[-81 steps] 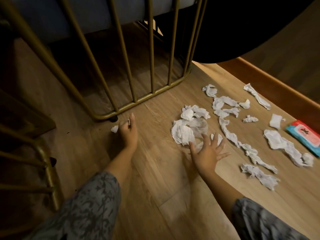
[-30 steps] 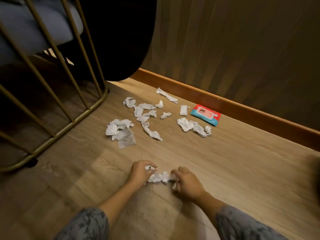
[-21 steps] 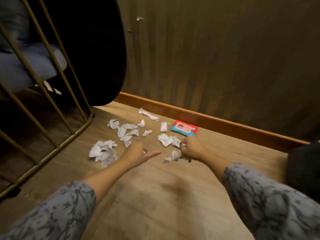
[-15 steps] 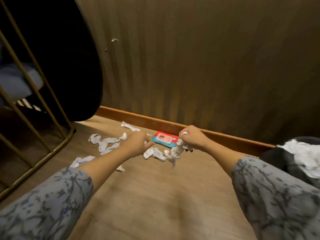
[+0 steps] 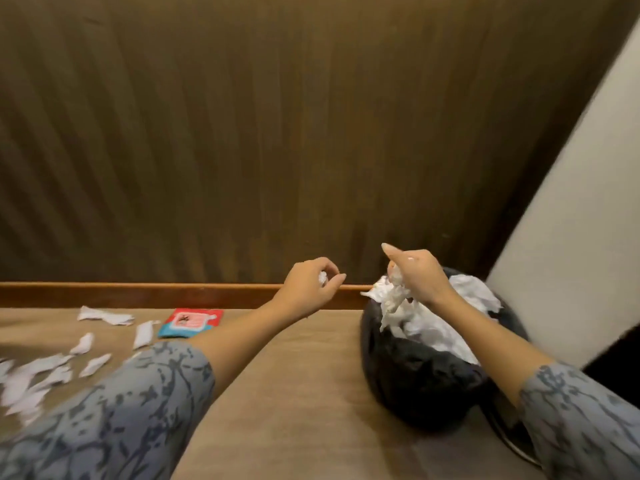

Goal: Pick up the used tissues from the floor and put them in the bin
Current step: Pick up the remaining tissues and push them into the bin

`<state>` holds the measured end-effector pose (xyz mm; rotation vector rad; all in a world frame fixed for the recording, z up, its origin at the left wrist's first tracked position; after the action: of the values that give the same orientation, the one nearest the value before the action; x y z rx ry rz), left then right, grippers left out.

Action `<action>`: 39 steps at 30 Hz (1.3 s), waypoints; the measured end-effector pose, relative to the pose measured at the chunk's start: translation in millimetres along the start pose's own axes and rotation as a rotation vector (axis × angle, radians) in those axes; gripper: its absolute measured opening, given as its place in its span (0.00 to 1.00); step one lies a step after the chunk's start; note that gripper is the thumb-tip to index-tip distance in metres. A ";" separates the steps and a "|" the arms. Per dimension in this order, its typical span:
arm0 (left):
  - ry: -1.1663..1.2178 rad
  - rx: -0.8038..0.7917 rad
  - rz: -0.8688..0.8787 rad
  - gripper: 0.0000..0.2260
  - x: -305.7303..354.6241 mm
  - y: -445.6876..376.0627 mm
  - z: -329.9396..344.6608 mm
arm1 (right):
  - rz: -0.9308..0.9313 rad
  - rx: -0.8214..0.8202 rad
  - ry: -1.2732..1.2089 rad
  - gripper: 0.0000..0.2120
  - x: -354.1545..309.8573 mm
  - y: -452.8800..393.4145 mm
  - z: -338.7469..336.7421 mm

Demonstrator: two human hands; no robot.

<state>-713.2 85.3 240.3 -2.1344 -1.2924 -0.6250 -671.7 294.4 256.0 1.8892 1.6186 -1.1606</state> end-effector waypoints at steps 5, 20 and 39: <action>0.192 -0.106 0.103 0.19 71.3 -19.1 60.8 | 0.048 0.245 0.371 0.24 43.5 18.0 -42.6; -0.005 -0.588 0.172 0.42 72.5 -18.5 148.0 | 0.181 0.114 0.389 0.32 122.8 39.6 -44.8; -0.326 -0.236 0.207 0.09 -224.9 33.6 -159.7 | -0.477 -0.071 0.340 0.06 -115.0 7.5 274.4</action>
<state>-794.9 -178.0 205.5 -2.6090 -1.1826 -0.3670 -754.2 17.1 186.1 1.7779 2.3582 -0.9616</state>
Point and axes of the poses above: each hand's wrist, its own y-axis away from the middle knuckle, its own z-axis out of the palm, x = y × z, the point moved 1 cm from there along -y, towards the middle knuckle, and after that the axes turned 3 degrees about x, right-handed, at the moved point
